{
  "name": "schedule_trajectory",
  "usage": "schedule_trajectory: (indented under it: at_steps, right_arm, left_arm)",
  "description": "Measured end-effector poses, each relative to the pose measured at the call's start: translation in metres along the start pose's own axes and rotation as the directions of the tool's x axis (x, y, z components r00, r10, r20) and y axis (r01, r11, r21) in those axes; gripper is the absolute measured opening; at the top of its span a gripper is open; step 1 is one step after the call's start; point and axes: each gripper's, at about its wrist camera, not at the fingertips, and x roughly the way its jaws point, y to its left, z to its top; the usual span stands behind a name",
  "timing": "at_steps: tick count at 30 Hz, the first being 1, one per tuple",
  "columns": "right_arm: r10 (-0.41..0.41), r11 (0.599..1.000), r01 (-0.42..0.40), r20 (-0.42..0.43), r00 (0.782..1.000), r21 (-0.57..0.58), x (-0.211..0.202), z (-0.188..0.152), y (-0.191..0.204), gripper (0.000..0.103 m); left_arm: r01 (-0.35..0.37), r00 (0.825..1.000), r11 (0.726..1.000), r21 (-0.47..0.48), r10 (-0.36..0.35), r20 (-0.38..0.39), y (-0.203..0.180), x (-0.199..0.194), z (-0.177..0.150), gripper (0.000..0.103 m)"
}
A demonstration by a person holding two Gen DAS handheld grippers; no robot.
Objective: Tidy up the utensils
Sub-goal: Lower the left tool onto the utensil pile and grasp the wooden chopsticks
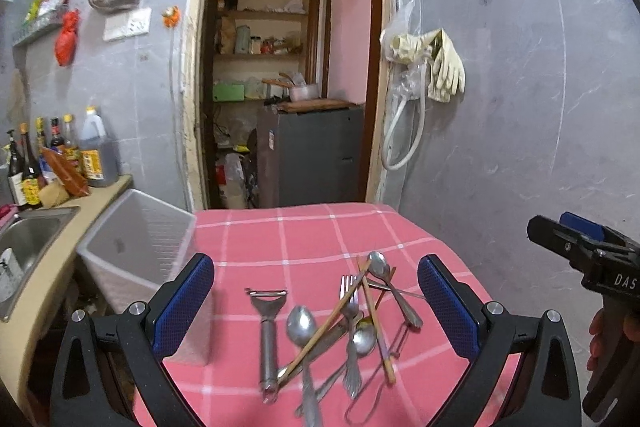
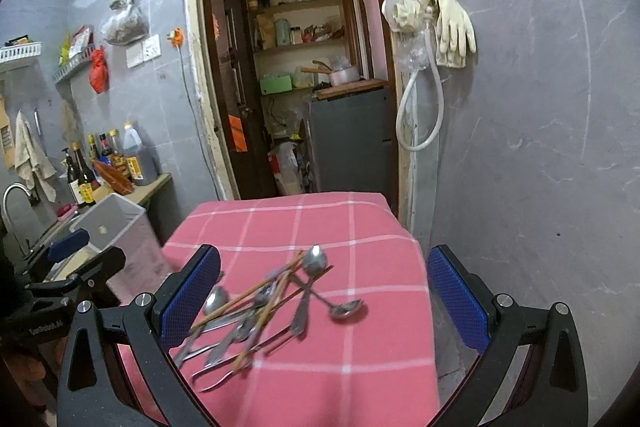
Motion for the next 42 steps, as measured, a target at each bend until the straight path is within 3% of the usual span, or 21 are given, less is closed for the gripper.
schedule_trajectory:
  at_steps: [11,18,22,26,30,36,42]
  right_arm:
    - [0.076,0.997,-0.077,-0.111,0.991,-0.002,0.106,-0.003,-0.034,0.102]
    - [0.109,0.986,-0.076,-0.220,0.969,0.151,0.147,-0.041,-0.049,0.100]
    - [0.117,0.972,-0.053,-0.276,0.954,0.230,0.158,-0.073,-0.049,0.084]
    - [0.144,0.951,-0.040,-0.322,0.936,0.307,0.166,-0.100,-0.047,0.077]
    - [0.138,0.941,-0.025,-0.316,0.939,0.337,0.162,-0.114,-0.044,0.067]
    - [0.134,0.926,-0.009,-0.308,0.942,0.377,0.156,-0.120,-0.043,0.051]
    - [0.136,0.918,-0.006,-0.301,0.944,0.397,0.153,-0.121,-0.045,0.038]
  left_arm:
    - [0.067,0.985,0.997,-0.029,-0.071,-0.156,-0.021,0.105,-0.012,0.103]
    - [0.098,0.959,0.993,-0.061,-0.111,-0.263,-0.024,0.148,-0.027,0.094]
    - [0.121,0.933,0.990,-0.072,-0.138,-0.332,-0.029,0.171,-0.033,0.083]
    - [0.146,0.891,0.987,-0.070,-0.162,-0.425,-0.036,0.196,-0.041,0.059]
    - [0.149,0.856,0.985,-0.085,-0.172,-0.488,-0.038,0.209,-0.048,0.042]
    - [0.193,0.830,0.975,-0.108,-0.221,-0.512,-0.046,0.211,-0.049,0.036]
    - [0.192,0.781,0.968,-0.161,-0.250,-0.572,-0.048,0.227,-0.052,0.032]
